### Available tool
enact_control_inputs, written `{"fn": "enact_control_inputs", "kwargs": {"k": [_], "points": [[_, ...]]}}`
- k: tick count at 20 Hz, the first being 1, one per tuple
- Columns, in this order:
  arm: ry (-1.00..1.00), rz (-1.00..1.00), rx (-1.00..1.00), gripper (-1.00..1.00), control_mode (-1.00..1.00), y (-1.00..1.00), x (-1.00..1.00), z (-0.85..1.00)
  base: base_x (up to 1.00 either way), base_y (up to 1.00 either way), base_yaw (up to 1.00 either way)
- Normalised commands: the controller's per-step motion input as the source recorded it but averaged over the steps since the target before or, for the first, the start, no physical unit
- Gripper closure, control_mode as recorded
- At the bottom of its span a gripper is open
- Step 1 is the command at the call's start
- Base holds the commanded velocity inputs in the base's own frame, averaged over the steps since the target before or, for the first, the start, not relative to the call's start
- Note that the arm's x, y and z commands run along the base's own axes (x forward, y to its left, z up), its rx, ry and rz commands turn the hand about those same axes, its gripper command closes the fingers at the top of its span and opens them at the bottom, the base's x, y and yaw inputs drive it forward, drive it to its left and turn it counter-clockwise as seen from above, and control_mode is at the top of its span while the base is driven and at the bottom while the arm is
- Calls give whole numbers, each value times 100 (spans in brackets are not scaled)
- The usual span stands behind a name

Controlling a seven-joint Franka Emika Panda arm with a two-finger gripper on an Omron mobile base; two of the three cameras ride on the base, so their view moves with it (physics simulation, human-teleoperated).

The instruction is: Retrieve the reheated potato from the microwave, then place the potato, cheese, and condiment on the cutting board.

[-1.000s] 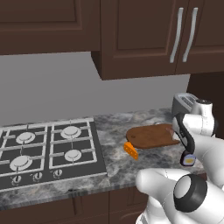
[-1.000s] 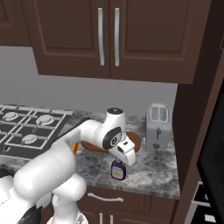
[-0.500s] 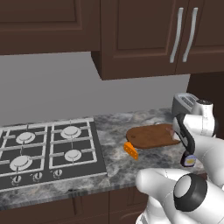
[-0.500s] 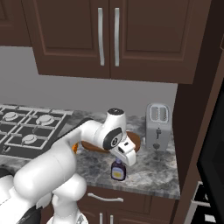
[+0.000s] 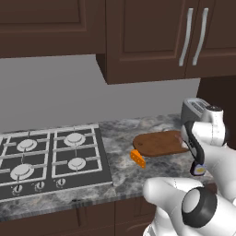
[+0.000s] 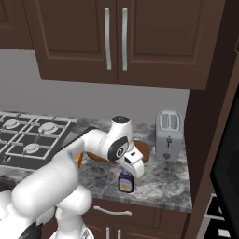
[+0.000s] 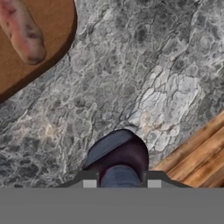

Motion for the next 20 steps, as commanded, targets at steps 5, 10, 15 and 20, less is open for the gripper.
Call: {"fn": "enact_control_inputs", "kwargs": {"k": [5,10,15,20], "points": [[-3,0,0,100,-100,27,0,23,0,0,0],[-7,0,-1,100,-100,51,25,38,0,0,0],[-3,0,-4,100,-100,44,46,28,0,0,0],[0,0,0,100,-100,24,49,10,0,0,0]]}}
